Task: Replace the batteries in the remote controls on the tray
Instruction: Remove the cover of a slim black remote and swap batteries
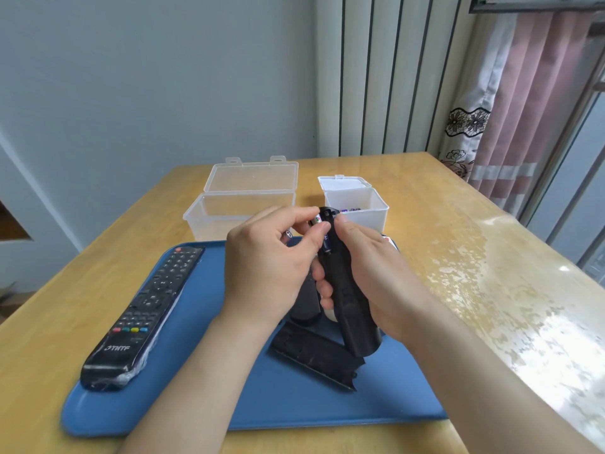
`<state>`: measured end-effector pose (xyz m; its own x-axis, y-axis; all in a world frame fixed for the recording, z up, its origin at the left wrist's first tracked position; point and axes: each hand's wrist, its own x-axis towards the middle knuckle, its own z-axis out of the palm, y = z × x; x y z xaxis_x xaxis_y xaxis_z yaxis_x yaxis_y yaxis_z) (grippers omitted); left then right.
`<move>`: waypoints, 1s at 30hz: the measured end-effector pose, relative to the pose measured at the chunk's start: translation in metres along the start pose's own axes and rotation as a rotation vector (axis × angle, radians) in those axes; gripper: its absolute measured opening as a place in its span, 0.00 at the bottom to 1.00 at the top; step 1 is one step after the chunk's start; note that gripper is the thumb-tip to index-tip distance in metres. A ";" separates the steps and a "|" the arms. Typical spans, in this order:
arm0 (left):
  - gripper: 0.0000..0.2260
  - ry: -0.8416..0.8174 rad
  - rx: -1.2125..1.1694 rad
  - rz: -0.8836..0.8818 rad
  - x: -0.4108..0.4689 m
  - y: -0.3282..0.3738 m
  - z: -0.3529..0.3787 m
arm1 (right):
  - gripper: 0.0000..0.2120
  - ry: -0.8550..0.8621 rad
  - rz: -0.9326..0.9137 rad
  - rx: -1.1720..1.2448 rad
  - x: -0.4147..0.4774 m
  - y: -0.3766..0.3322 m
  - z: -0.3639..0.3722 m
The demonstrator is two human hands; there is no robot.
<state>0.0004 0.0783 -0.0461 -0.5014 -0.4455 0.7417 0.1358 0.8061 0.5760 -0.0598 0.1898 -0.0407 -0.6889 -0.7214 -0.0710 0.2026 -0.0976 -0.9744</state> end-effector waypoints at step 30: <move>0.17 -0.321 -1.122 -0.936 0.011 -0.007 -0.015 | 0.07 0.076 0.003 0.026 0.007 0.004 -0.007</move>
<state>0.0065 0.0619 -0.0367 -0.9169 -0.3954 -0.0548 0.1615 -0.4931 0.8549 -0.0687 0.1888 -0.0467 -0.7390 -0.6676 -0.0904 0.2216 -0.1142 -0.9684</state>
